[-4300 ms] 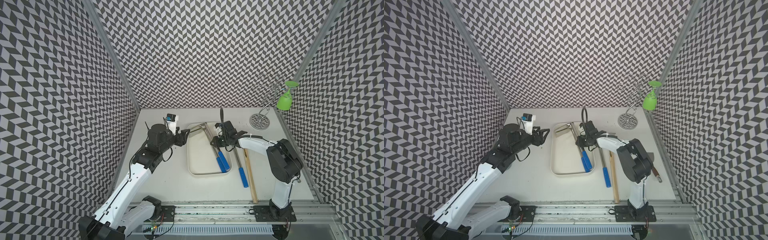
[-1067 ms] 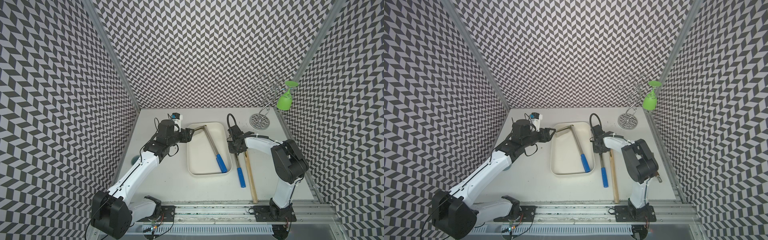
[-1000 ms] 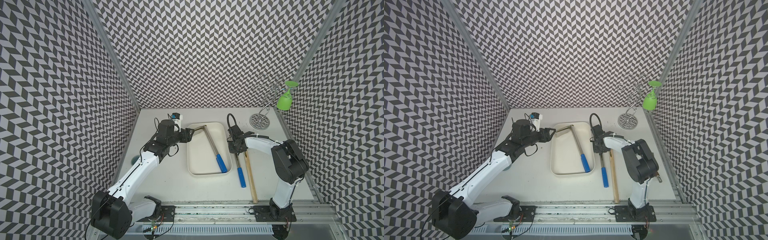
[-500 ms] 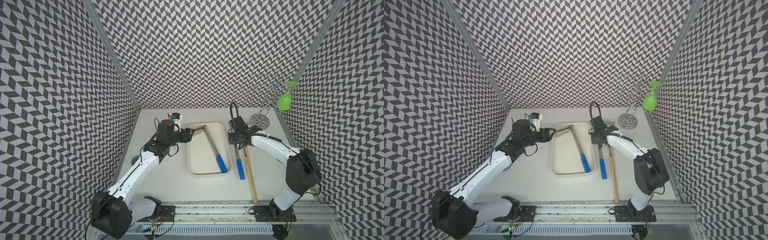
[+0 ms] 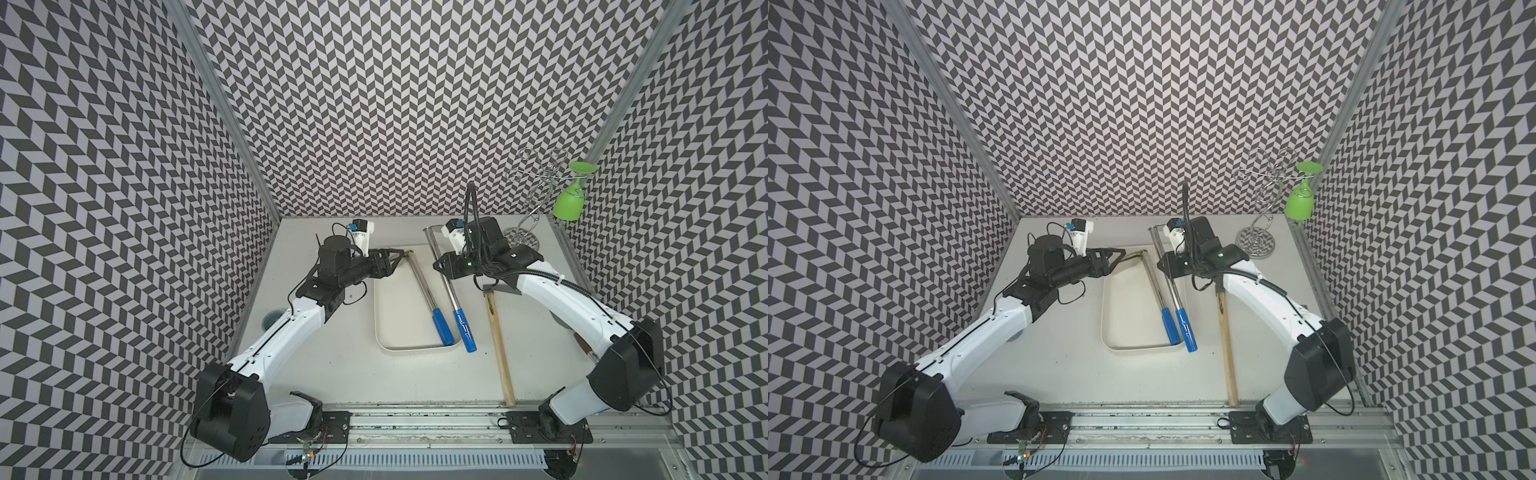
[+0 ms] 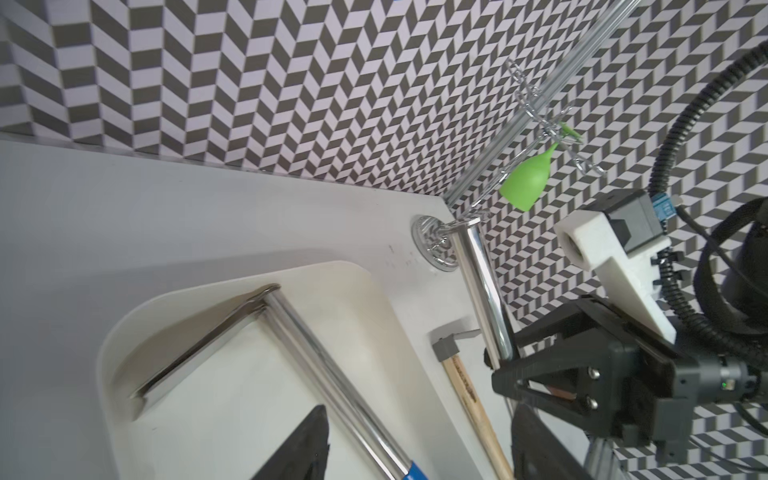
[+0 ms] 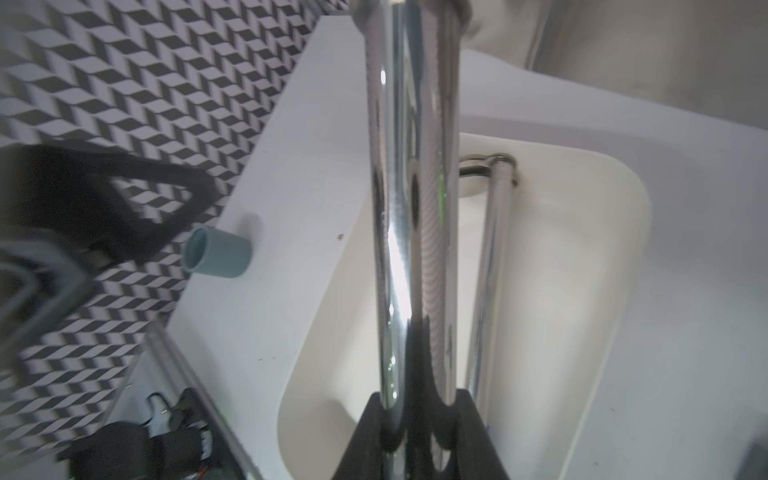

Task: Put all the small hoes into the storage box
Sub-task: Pick up the hoe from the center of the board, then place the hoe in the storage box.

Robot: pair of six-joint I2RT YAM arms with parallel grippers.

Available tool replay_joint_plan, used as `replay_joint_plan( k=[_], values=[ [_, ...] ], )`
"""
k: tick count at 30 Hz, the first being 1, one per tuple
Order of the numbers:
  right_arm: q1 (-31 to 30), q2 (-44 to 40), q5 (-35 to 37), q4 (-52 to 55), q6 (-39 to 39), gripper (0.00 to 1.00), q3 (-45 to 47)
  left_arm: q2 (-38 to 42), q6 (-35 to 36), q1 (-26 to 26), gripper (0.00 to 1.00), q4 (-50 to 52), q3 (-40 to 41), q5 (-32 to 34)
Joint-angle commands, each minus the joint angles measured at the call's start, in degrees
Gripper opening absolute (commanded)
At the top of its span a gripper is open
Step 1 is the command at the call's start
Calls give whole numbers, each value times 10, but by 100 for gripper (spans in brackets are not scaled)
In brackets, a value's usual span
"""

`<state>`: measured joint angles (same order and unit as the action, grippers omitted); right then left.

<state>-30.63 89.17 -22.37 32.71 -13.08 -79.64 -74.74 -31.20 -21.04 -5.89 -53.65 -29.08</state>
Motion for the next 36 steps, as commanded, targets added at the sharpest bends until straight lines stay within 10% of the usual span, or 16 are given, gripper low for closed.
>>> replay_joint_plan(
  k=[1, 10, 36],
  values=[
    [-3, -11, -136, -95, 1, 0, 11, -23, -62, -8, 73, -119, 12, -66],
    [-3, 13, -177, -123, -39, 0, 12, -59, -73, -42, 75, -158, 3, -79],
    [-37, 175, 24, -104, -261, 0, -98, 47, -26, 22, 75, -15, 45, 12]
  ],
)
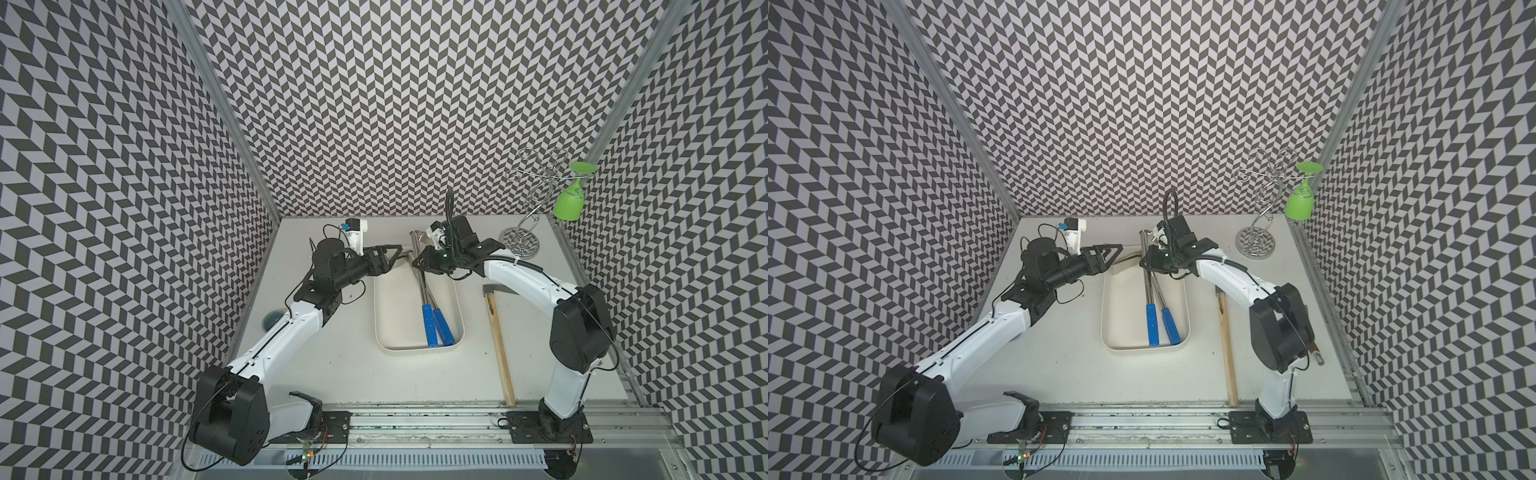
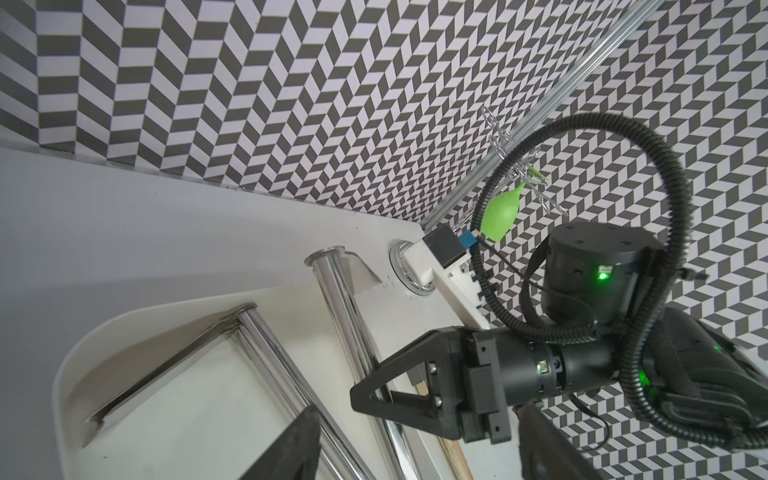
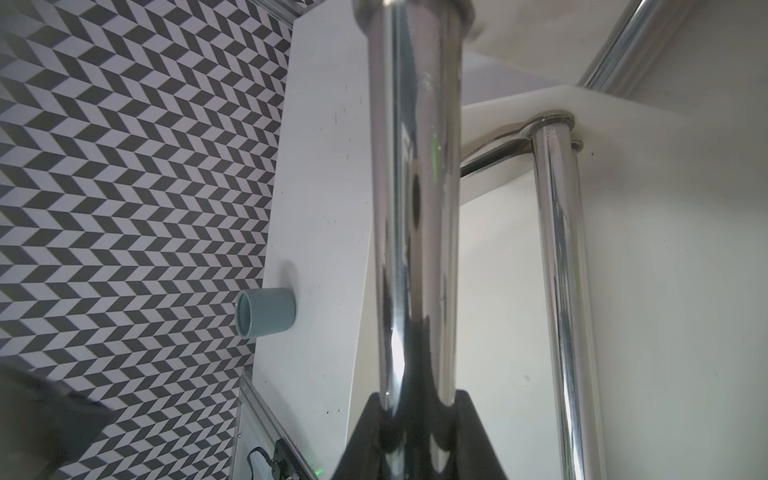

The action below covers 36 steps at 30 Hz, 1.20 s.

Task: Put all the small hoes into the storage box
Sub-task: Place the hoe in the storage box.

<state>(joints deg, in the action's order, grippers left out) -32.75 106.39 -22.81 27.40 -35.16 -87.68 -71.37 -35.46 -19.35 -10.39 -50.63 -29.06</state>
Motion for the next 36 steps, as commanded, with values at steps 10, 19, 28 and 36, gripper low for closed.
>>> replay_joint_plan(
  k=[10, 19, 28, 36],
  values=[
    [-51, 51, 101, -22, -132, 0, -62, 36, 20, 15, 75, 43, 32, 13],
    [-60, 83, 142, -14, -183, 0, -94, 64, 34, 21, 75, 69, 43, 17],
    [-71, 112, 177, -16, -209, 0, -114, 89, 43, 23, 75, 82, 58, 22],
    [-73, 118, 190, -38, -222, 0, -93, 102, 46, 24, 75, 85, 73, 25]
  ],
)
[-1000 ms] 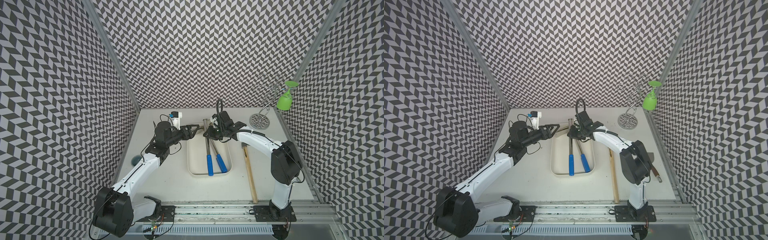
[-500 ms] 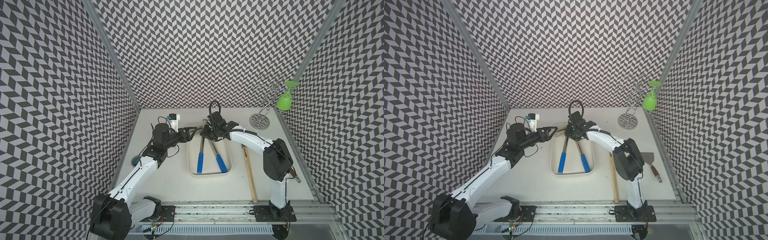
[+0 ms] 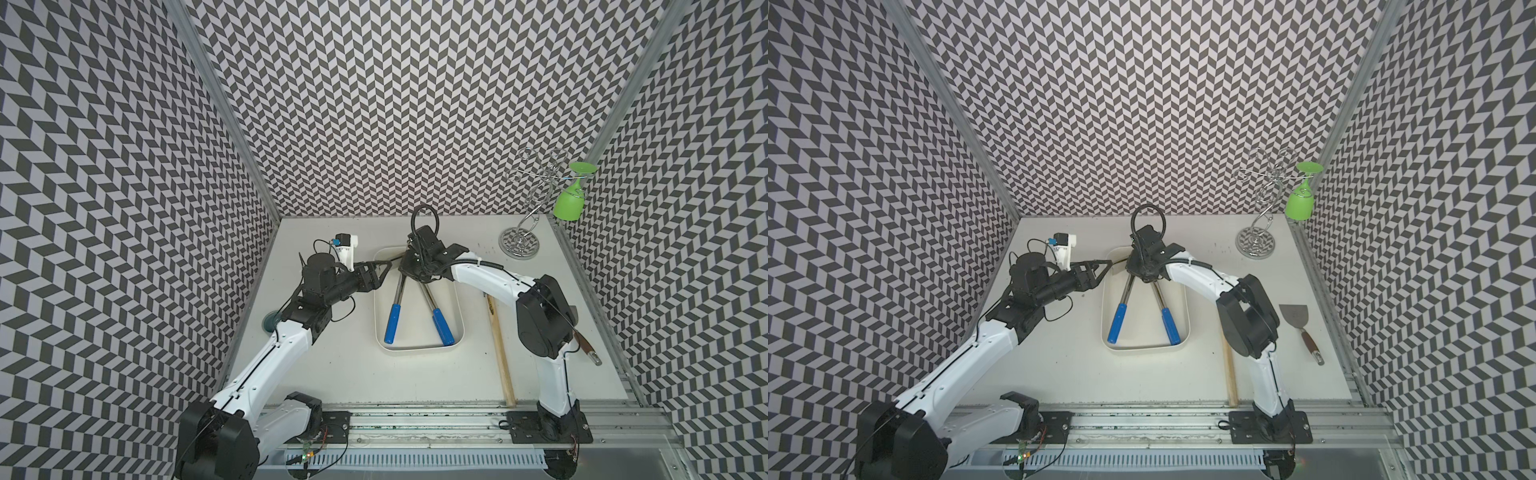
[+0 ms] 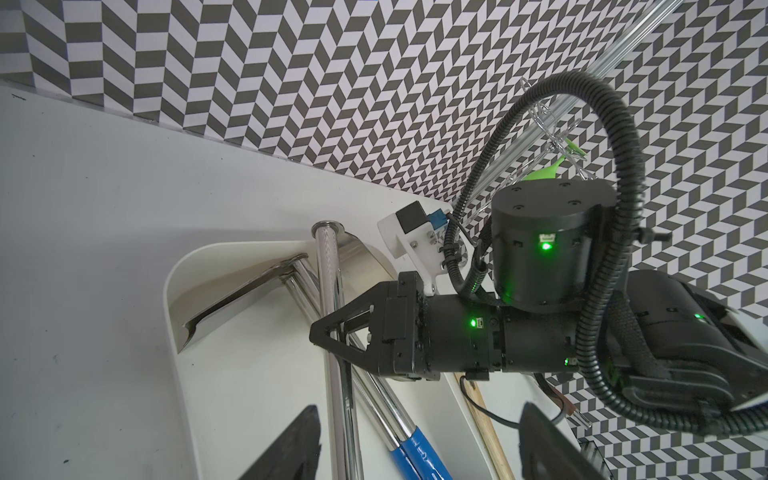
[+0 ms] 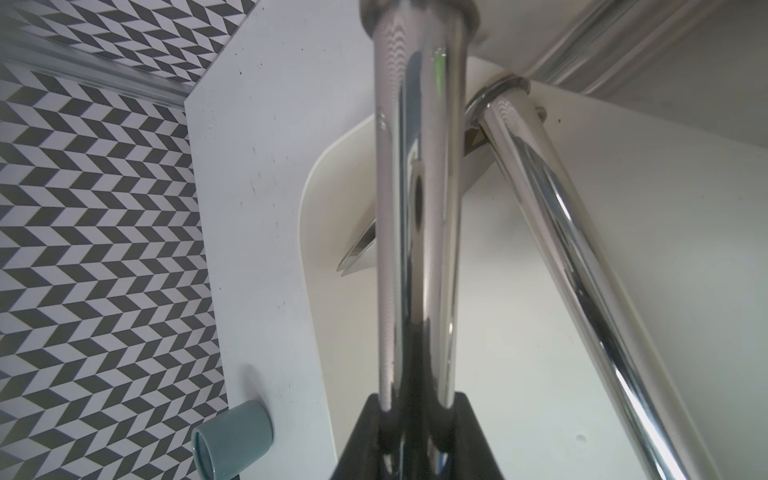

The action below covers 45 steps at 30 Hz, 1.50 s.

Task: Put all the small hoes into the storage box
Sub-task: Place the hoe in the storage box.

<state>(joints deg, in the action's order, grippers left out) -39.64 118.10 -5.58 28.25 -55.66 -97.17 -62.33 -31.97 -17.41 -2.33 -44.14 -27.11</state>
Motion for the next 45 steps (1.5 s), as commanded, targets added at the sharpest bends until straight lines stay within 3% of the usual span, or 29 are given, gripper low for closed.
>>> replay_joint_plan(
  k=[1, 28, 31, 39, 45],
  values=[
    [-4, 2, 19, -47, -19, 0, 5, 13, 10, 4, 75, 4, 10, 6],
    [-6, 47, 39, -49, -29, 0, 15, 18, 21, 4, 77, 14, 13, 13],
    [-6, 50, 39, -51, -28, 5, 17, 19, 22, 4, 77, 15, 15, 13],
    [-5, 55, 32, -54, -25, 33, 22, 18, 22, 4, 77, 15, 16, 13],
    [-5, 52, 33, -54, -17, 45, 20, 18, 21, 4, 77, 14, 20, 14]
  ],
)
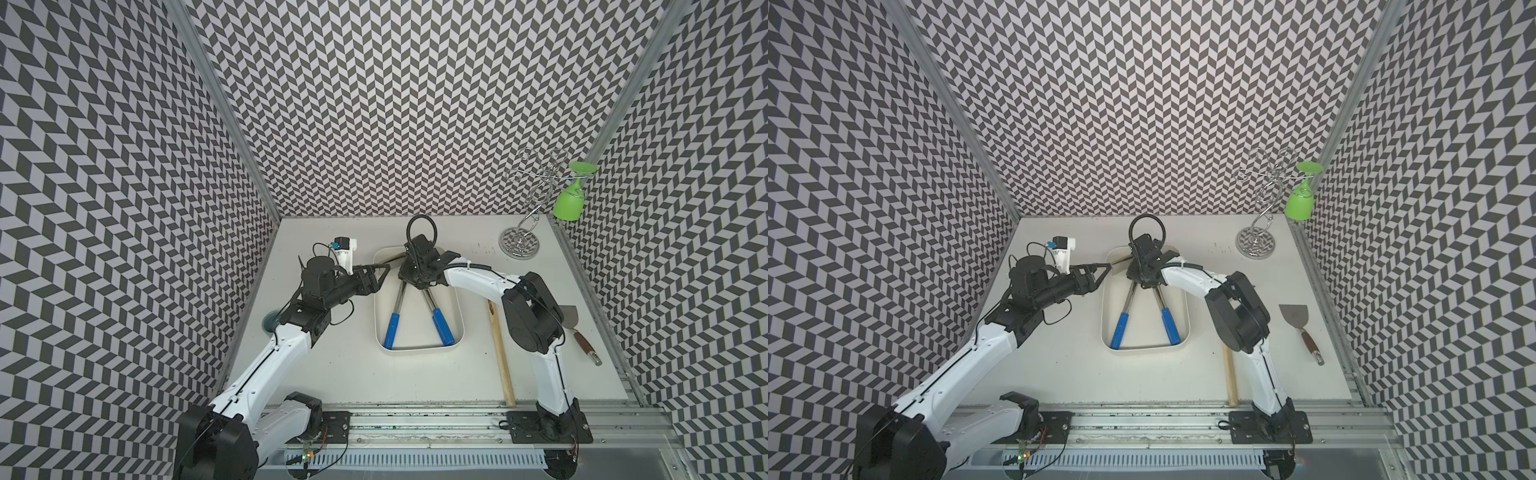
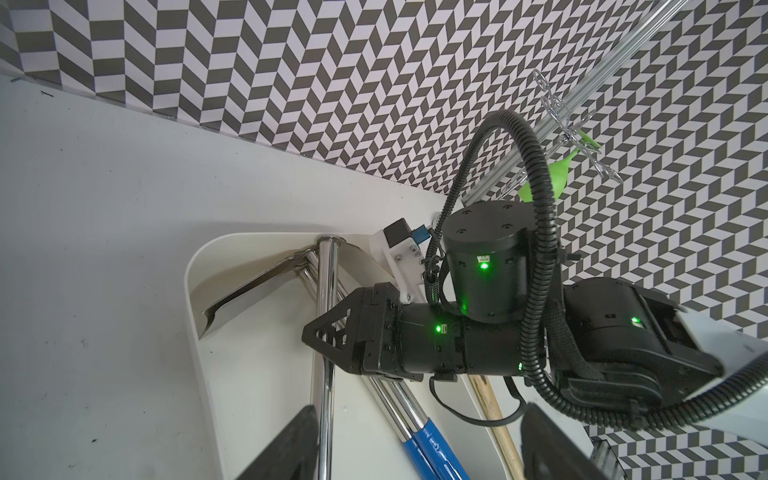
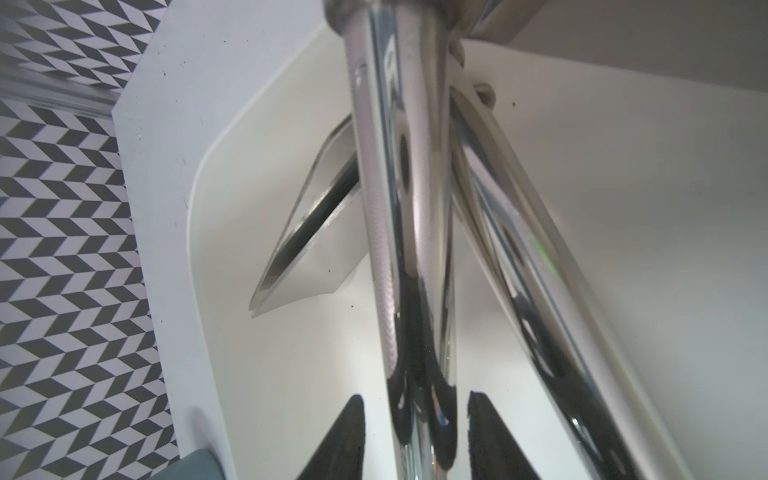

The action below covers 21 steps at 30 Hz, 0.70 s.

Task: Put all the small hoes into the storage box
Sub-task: Place the hoe in the storage box.

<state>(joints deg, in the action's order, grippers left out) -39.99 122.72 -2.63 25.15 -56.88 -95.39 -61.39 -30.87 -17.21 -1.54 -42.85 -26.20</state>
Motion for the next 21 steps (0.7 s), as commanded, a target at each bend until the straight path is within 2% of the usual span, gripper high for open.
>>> replay_joint_plan(
  k=[1, 5, 10, 13, 15, 18, 21],
  values=[
    [-1, 5, 3, -22, -5, 46, 2, 9, 10, 2, 77, 6, 7, 4],
    [-1, 4, 3, -22, -2, 48, 0, 8, 10, 2, 77, 4, 7, 4],
    [-1, 3, 1, -20, -3, 44, 0, 8, 10, 3, 77, 5, 7, 4],
    [-2, -2, 6, -15, 2, 51, -6, 9, 10, 3, 77, 4, 7, 4],
    [-2, -9, 15, -6, 8, 60, -20, 9, 9, 2, 77, 4, 6, 3],
    [-1, -27, 31, 10, 17, 69, -38, 10, 12, 2, 77, 3, 4, 3],
    [0, -52, 46, 21, 25, 72, -43, 8, 13, 2, 77, 2, 0, 3]
  ],
)
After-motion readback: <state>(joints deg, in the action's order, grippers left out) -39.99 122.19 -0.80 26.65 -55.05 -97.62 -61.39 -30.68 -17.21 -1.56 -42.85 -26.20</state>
